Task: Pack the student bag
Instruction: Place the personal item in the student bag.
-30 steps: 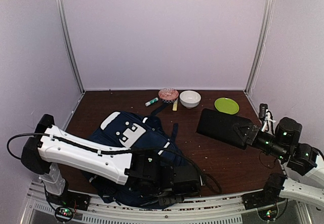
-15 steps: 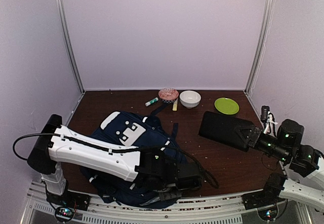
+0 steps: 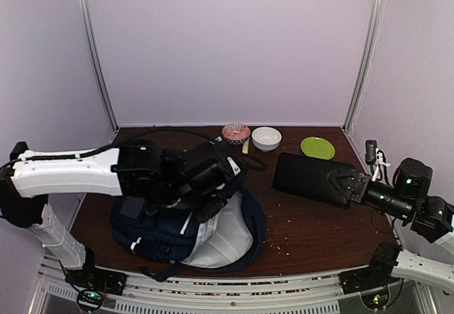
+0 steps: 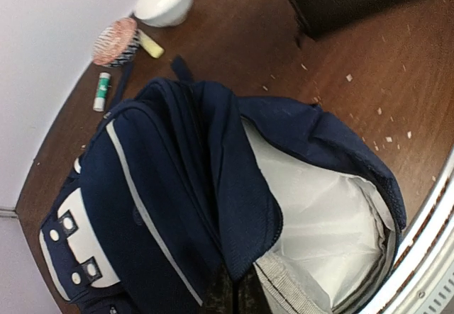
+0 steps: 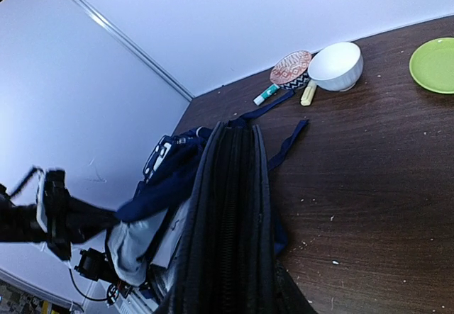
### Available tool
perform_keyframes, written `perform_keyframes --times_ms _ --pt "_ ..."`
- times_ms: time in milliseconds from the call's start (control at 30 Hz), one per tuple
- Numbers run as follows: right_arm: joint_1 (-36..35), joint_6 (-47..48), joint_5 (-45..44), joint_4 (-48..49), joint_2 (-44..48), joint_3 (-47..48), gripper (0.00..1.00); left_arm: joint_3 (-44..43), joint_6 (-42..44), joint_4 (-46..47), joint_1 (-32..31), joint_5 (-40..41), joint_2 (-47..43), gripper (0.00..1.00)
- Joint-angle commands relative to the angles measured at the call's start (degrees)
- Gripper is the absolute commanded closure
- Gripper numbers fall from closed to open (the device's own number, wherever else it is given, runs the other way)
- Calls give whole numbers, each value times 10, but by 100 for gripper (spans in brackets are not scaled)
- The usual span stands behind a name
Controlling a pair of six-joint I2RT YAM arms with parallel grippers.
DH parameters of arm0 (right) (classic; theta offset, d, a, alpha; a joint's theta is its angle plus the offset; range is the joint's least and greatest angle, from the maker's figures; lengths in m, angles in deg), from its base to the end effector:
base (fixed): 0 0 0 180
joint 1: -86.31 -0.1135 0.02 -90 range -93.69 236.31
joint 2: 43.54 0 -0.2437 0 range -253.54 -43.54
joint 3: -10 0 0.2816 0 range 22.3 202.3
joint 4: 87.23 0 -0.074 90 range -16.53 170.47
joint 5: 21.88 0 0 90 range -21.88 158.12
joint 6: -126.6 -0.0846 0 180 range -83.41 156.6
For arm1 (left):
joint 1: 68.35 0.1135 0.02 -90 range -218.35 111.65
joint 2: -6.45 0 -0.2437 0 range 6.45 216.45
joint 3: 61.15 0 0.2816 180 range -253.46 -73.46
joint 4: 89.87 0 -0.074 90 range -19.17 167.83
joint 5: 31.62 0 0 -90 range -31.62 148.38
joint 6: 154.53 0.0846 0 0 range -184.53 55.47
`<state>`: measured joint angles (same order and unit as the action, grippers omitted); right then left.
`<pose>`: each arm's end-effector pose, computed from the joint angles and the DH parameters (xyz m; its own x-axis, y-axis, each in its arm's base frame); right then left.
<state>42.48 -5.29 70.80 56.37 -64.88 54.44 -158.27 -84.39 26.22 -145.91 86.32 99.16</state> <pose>0.1461 0.1457 0.2762 -0.6074 0.3415 -0.7173 -0.4286 0.6194 0.6578 0.1222 -0.3701 0.2504 -0.4502 0.6478 -0.6145 0.7002 0.6832 0.2073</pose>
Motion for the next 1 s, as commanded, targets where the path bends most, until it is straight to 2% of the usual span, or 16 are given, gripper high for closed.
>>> perform_keyframes --times_ms 0,233,500,633,967 --pt "-1 -6 84 77 -24 35 82 24 -33 56 41 67 -97 100" --pt "-43 -82 113 224 -91 -9 83 81 -30 141 62 115 -191 100" --pt "-97 -146 122 394 -209 -1 83 126 -11 224 62 114 -235 100" --pt "-108 -174 126 444 -248 2 84 119 -7 238 62 113 -230 100" --pt "-114 -251 94 501 -293 -19 84 114 17 308 62 103 -231 100"
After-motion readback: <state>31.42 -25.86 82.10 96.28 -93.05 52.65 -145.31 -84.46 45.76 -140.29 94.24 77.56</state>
